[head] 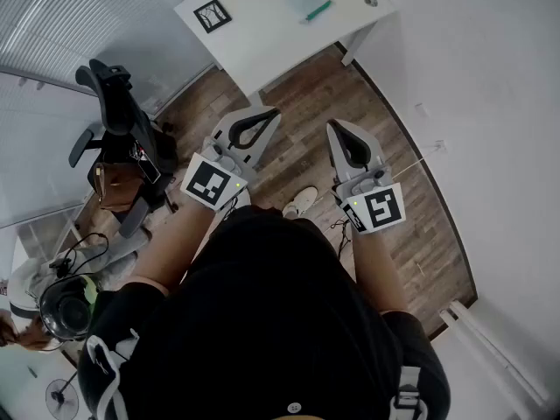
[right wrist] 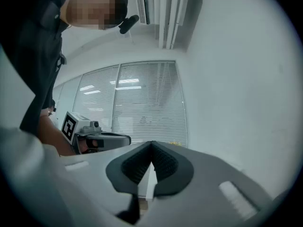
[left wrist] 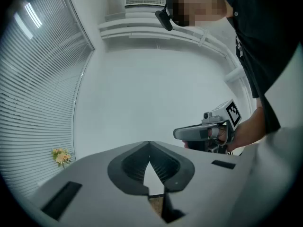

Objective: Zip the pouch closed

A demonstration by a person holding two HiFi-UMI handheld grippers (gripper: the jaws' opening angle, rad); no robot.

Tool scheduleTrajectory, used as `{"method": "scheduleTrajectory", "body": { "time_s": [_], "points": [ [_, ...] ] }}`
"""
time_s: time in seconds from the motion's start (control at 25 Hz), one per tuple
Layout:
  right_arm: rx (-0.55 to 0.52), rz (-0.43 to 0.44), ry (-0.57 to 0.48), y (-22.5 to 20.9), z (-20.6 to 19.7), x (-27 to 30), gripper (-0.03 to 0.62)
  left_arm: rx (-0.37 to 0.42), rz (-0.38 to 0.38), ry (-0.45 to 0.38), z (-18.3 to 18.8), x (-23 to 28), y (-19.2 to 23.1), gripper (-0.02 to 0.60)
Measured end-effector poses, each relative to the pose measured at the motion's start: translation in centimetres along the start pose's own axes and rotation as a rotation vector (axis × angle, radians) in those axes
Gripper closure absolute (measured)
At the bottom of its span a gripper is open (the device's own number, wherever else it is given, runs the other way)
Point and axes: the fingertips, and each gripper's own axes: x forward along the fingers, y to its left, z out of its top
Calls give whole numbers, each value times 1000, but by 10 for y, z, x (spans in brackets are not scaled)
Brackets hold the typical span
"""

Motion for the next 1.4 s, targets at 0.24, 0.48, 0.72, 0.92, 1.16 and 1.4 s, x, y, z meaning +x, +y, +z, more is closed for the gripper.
{"method": "scheduleTrajectory", "body": {
  "time_s": [0.24,0.48,0.72,0.92,1.16,1.4],
  "points": [
    [30,-5,13,27,-2,14,584,-14,-37,10,-3,-27,9,574],
    [48,-31,20,39,-5,17,583,-22,-51,6,-5,-42,12,574],
    [56,-39,9,37,-1,15,583,-26,-55,4,-2,-38,13,574],
    [61,-45,4,30,1,12,583,-13,-50,0,-6,-32,13,572],
    [64,-33,4,17,-2,2,582,-11,-37,5,-3,-19,5,570],
    [76,-5,32,7,-9,2,420,-39,-36,27,-15,-8,1,410]
  ]
}}
